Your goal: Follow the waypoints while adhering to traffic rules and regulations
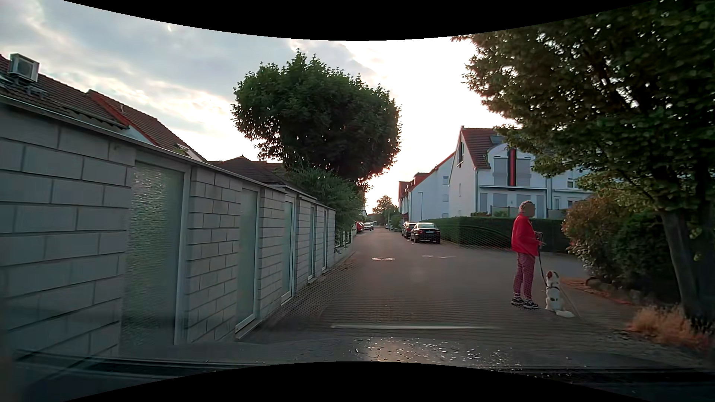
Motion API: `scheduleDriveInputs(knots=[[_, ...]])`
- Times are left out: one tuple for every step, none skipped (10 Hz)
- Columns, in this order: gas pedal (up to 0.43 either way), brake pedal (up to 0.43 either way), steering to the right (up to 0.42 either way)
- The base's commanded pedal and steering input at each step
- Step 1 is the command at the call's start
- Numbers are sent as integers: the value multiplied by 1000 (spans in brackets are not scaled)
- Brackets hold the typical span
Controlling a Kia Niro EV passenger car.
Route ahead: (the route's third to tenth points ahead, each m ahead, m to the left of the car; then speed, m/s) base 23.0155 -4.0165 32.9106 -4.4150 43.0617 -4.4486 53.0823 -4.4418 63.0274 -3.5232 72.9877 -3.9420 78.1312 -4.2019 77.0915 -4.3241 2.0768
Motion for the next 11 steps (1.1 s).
scheduleDriveInputs(knots=[[20, 0, 24], [20, 0, 24], [20, 0, 23], [20, 0, 18], [20, 0, 13], [20, 0, 12], [20, 0, 12], [20, 0, 10], [20, 0, 6], [20, 0, 6], [20, 0, 6]])
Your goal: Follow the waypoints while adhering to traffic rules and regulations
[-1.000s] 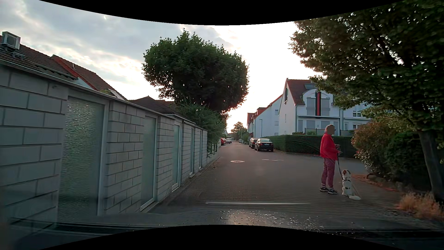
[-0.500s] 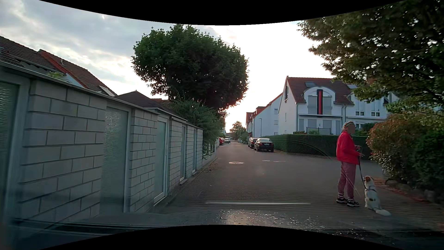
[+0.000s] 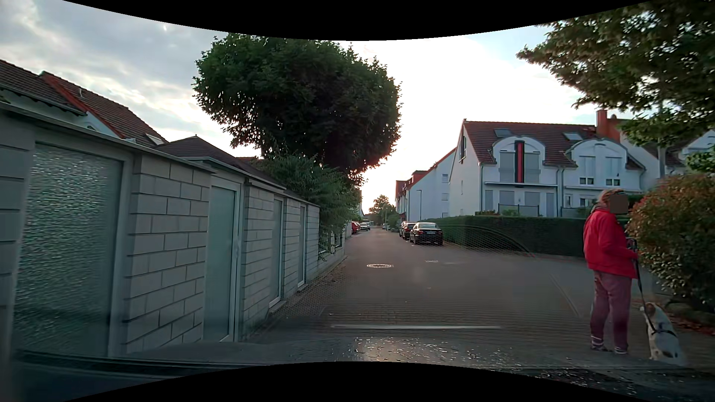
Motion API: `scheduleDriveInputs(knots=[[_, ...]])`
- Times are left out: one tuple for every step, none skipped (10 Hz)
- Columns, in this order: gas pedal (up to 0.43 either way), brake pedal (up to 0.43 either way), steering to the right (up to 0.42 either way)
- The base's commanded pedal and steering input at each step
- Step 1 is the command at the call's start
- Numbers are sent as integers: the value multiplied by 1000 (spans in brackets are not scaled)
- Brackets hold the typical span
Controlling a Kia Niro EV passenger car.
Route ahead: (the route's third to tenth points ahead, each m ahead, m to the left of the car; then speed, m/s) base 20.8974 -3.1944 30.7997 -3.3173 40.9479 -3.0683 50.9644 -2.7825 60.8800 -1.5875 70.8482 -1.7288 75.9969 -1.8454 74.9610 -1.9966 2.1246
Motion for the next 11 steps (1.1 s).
scheduleDriveInputs(knots=[[20, 0, 6], [20, 0, 6], [20, 0, 6], [20, 0, 6], [20, 0, 7], [20, 0, 10], [20, 0, 14], [20, 0, 15], [20, 0, 15], [20, 0, 17], [20, 0, 19]])
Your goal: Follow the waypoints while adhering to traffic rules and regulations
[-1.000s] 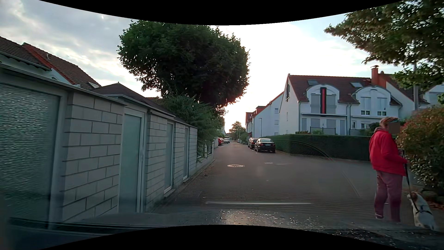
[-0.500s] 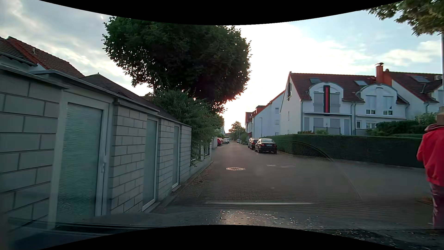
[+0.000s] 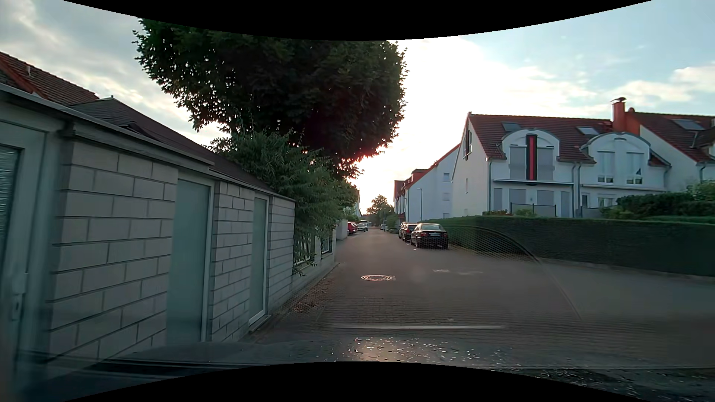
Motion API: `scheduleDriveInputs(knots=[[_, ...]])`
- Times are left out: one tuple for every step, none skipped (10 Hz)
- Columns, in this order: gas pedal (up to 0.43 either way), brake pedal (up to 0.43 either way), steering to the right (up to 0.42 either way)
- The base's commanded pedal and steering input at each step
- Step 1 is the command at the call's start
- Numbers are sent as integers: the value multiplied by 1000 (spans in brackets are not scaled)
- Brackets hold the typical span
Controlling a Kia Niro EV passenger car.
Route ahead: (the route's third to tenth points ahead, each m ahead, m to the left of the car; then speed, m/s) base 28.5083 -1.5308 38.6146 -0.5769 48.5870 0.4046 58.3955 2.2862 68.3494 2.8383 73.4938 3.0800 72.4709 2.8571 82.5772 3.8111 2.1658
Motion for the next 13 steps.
scheduleDriveInputs(knots=[[20, 0, 21], [20, 0, 24], [20, 0, 31], [20, 0, 39], [20, 0, 43], [20, 0, 45], [20, 0, 47], [20, 0, 50], [20, 0, 49], [20, 0, 49], [20, 0, 49], [20, 0, 50], [20, 0, 49]])
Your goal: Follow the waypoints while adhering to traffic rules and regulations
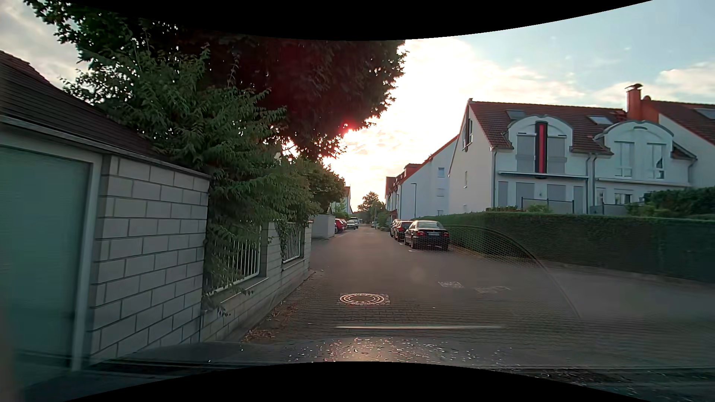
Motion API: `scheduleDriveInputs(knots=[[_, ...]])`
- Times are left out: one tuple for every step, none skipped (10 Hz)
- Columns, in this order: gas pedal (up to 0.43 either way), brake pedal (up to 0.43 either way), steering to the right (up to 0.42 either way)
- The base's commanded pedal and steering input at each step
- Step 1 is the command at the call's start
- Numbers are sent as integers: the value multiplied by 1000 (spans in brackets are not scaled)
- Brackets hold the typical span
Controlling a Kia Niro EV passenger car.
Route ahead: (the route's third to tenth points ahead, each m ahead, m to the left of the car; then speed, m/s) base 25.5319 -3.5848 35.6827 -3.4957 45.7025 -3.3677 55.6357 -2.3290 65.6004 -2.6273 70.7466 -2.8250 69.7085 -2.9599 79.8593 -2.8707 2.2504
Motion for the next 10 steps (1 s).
scheduleDriveInputs(knots=[[20, 0, 49], [20, 0, 47], [20, 0, 45], [20, 0, 45], [20, 0, 43], [20, 0, 38], [20, 0, 33], [20, 0, 28], [8, 0, 25], [8, 0, 23]])
